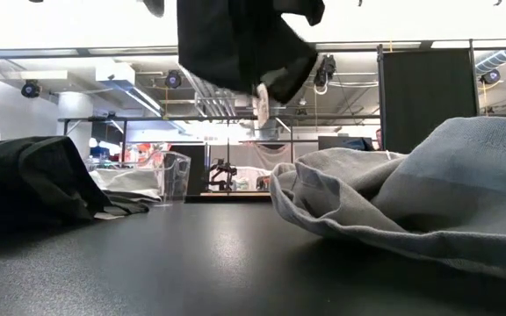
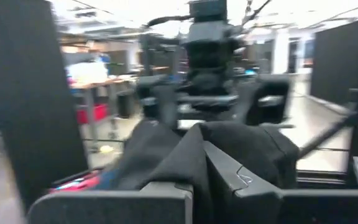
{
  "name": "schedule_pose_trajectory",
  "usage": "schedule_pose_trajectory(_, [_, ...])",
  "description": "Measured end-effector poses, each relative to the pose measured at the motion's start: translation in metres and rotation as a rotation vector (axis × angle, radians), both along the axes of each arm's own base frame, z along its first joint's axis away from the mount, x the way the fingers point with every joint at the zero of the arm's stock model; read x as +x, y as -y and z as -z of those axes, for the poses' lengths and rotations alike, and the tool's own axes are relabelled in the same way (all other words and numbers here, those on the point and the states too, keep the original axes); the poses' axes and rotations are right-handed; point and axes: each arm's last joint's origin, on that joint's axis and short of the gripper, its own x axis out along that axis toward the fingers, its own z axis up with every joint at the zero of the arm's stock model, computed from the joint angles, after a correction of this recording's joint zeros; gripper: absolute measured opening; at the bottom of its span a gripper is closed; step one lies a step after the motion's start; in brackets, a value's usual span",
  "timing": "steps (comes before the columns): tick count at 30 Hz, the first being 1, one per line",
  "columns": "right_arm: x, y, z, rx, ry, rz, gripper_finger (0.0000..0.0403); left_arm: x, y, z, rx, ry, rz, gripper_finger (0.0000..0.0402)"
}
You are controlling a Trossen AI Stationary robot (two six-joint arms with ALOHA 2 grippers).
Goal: Sort towels by color in basket
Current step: Put the right black towel into the right transparent bin
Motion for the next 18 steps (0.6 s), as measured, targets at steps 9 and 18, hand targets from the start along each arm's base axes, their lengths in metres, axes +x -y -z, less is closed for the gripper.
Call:
schedule_pose_trajectory(9, [-0.009,-0.001,0.007,0.049,-0.100,-0.002,0.0358,-0.020,-0.002,-0.018,0.024,0.083,-0.022,0.0000])
schedule_pose_trajectory(18, [-0.005,-0.002,-0.007,-0.054,0.051,-0.039,0.0361,-0.019,-0.002,-0.011,0.017,0.015,-0.019,0.0000])
